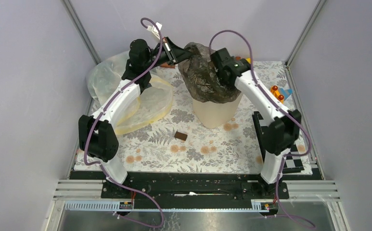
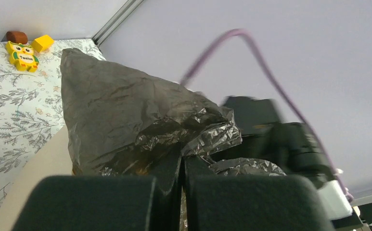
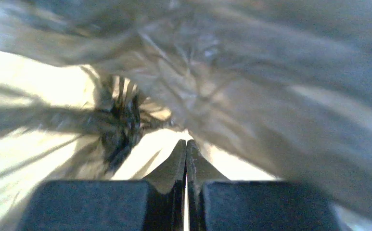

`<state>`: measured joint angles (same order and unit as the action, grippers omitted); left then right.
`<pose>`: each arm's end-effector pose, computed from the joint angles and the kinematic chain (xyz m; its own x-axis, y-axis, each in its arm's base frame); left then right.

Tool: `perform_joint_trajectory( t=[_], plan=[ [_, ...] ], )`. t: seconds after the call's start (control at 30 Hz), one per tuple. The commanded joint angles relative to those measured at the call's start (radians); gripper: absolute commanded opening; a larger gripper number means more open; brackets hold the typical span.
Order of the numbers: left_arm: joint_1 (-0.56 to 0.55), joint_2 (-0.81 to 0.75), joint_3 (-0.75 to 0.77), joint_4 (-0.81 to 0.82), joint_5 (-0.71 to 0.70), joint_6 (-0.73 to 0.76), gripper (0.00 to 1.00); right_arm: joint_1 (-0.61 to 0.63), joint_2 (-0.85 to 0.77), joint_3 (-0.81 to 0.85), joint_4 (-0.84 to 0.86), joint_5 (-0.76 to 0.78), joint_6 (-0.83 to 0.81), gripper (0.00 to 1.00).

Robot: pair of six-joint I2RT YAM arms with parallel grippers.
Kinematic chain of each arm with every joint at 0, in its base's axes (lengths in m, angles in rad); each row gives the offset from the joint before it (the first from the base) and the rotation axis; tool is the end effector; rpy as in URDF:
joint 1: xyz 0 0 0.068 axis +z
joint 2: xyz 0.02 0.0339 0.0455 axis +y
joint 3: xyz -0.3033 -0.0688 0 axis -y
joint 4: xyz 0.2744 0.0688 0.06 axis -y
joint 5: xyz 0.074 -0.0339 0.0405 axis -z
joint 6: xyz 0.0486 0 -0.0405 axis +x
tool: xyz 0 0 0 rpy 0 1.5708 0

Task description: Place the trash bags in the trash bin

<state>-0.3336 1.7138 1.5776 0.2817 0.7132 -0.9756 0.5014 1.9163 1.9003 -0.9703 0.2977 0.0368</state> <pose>0.4174 -0.1783 0.4519 -0.6347 -0.4428 -0.6333 0.5952 0.2425 -0.7661 0.4142 0.2108 0.3540 -0.7425 -0.3669 -0.5604 -0.2905 0.9303 -0.2242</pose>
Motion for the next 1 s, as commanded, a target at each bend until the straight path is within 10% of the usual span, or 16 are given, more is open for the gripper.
perform_joint_trajectory(
  t=[0.0,0.17,0.27,0.57,0.97],
  plan=[
    [0.004,-0.035,0.01,0.065,0.04,0.002,0.0,-0.005,-0.158,0.113,-0.007,0.061,0.009,0.0],
    [0.004,-0.082,0.012,0.056,0.028,0.029,0.0,-0.03,-0.176,0.218,-0.064,0.216,0.024,0.0],
    [0.004,-0.103,0.002,0.046,0.02,0.043,0.0,-0.046,-0.208,0.247,-0.059,0.22,0.029,0.31],
    [0.004,-0.142,-0.008,0.04,0.02,0.049,0.0,-0.057,-0.342,0.239,-0.035,0.338,0.052,0.8],
    [0.003,-0.149,0.013,-0.023,-0.004,0.101,0.0,-0.13,-0.378,0.308,0.056,0.413,0.016,0.96]
  ],
)
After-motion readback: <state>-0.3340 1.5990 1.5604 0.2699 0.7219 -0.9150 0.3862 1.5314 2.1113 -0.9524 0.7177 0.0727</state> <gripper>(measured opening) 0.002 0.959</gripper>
